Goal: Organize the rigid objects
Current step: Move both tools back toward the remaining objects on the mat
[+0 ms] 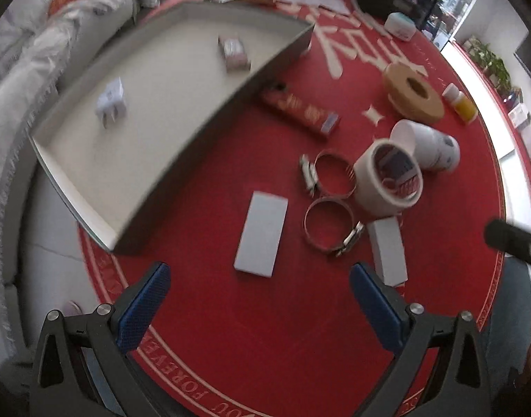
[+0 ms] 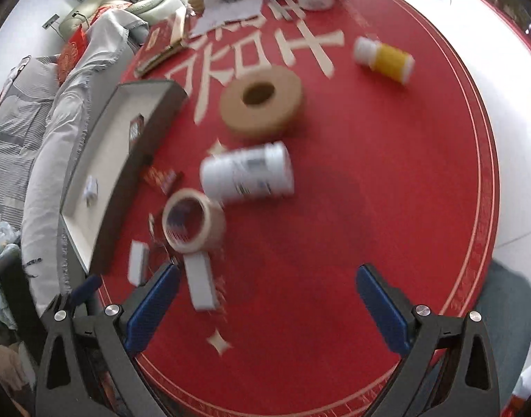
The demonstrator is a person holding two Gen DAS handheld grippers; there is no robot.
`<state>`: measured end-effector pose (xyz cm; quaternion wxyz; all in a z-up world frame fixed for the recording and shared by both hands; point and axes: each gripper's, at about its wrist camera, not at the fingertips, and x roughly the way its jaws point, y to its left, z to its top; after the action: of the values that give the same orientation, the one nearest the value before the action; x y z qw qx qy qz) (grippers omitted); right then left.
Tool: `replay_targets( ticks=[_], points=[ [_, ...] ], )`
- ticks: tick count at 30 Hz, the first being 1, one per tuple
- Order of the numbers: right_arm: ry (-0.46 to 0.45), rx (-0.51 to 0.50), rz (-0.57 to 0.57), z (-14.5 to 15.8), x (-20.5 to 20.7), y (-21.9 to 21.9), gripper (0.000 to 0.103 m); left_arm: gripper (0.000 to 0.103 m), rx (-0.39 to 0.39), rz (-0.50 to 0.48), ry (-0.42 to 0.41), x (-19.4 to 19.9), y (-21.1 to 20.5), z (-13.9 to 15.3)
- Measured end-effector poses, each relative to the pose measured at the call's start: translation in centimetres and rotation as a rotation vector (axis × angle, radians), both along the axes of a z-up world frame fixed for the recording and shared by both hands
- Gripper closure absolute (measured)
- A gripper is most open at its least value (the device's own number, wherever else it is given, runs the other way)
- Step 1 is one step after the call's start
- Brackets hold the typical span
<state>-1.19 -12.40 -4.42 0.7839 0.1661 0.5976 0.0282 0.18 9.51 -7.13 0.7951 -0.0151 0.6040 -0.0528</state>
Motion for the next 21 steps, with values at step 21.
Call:
replay_targets(
  ticks=[21],
  points=[
    [0.060,0.026,0.003,-2.1,-0.7,-0.6,0.001,0.000,0.074,-0.059,-0.092,1.3,-1.4,-1.8]
  ],
)
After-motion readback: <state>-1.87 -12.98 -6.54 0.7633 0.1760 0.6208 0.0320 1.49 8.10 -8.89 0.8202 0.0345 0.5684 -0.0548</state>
